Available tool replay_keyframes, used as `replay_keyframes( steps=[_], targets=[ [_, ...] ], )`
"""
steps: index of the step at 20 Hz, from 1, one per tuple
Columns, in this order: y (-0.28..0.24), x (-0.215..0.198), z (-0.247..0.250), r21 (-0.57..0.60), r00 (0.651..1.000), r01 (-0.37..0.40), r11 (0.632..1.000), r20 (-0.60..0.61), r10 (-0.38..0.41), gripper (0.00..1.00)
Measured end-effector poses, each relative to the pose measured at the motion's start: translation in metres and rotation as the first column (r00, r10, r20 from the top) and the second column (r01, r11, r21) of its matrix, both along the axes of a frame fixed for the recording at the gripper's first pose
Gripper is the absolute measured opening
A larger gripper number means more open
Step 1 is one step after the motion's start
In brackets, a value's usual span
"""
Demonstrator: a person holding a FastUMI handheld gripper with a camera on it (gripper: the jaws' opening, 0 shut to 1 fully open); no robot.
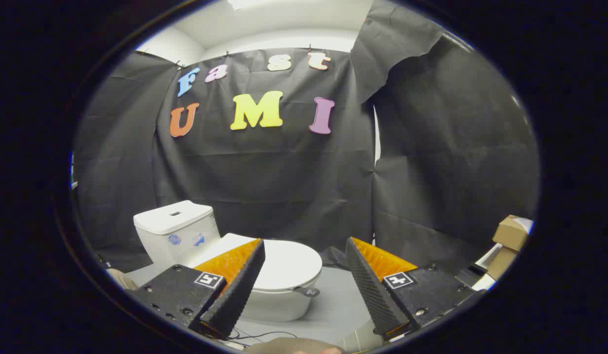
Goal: Open the toilet lid.
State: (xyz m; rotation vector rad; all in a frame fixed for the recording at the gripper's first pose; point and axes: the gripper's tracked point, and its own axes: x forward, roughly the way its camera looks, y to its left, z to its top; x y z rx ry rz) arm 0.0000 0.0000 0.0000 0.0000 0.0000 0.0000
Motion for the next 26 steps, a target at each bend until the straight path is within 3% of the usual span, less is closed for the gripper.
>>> replay_keyframes(
  steps=[16, 26],
  targets=[
    [0.003, 0.004, -0.008, -0.021, 1.0, 0.009, 1.0, -0.009, -0.009, 1.0],
    [0.02, 0.015, -0.028, -0.041, 0.999, -0.025, 0.999, -0.035, 0.024, 1.0]
  ],
)
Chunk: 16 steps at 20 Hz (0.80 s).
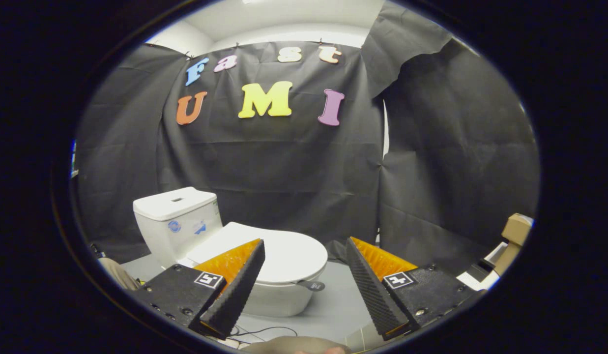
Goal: Open the toilet lid.
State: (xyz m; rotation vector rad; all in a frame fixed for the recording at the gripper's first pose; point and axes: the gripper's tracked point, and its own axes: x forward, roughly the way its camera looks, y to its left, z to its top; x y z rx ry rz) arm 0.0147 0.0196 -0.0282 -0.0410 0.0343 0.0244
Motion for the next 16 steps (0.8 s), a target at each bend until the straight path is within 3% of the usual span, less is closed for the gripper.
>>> replay_keyframes(
  steps=[6, 10, 13, 16],
  targets=[
    [0.01, 0.018, -0.01, -0.041, 0.999, -0.023, 0.999, -0.036, 0.022, 1.0],
    [0.02, 0.046, -0.022, 0.016, 0.991, -0.062, 0.998, -0.119, 0.063, 1.0],
    [0.014, 0.072, -0.042, 0.072, 0.976, -0.036, 0.997, -0.21, 0.051, 1.0],
    [0.004, 0.093, -0.052, 0.046, 0.969, -0.02, 0.999, -0.243, 0.03, 1.0]
  ],
)
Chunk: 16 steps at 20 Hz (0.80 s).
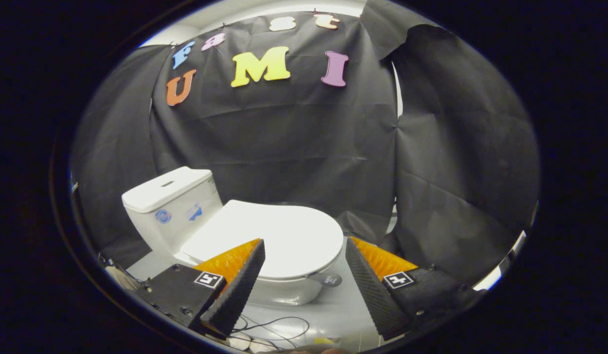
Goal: Open the toilet lid.
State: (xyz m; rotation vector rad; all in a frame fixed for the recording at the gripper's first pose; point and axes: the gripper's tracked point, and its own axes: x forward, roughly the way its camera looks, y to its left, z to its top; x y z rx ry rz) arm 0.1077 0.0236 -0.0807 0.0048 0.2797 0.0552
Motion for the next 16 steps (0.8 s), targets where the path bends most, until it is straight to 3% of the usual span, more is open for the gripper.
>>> replay_keyframes(
  steps=[7, 11, 16],
  targets=[
    [-0.018, 0.041, -0.033, 0.08, 0.986, 0.018, 0.997, -0.168, -0.004, 1.0],
    [-0.022, 0.049, -0.054, 0.166, 0.956, 0.011, 0.986, -0.291, 0.038, 1.0],
    [-0.034, 0.059, -0.093, 0.291, 0.9, 0.106, 0.951, -0.435, 0.033, 0.99]
  ],
)
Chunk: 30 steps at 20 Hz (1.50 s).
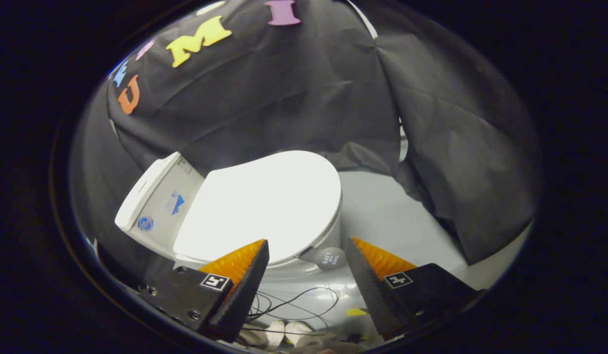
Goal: Open the toilet lid.
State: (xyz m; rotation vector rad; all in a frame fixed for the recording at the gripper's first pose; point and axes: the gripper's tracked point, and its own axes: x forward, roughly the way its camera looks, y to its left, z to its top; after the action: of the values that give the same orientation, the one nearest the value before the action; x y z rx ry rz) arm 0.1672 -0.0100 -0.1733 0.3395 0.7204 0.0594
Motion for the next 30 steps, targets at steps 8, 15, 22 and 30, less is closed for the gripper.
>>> replay_keyframes(
  steps=[8, 15, 22, 30],
  targets=[
    [-0.012, -0.001, -0.052, 0.067, 0.98, 0.033, 0.997, -0.196, -0.019, 0.95],
    [-0.021, 0.011, -0.077, 0.095, 0.972, 0.078, 0.992, -0.227, -0.054, 0.86],
    [-0.011, 0.024, -0.088, 0.334, 0.96, 0.193, 0.923, -0.257, -0.108, 0.77],
    [-0.004, 0.034, -0.088, 0.546, 0.969, 0.215, 0.81, -0.222, -0.108, 0.44]
  ],
)
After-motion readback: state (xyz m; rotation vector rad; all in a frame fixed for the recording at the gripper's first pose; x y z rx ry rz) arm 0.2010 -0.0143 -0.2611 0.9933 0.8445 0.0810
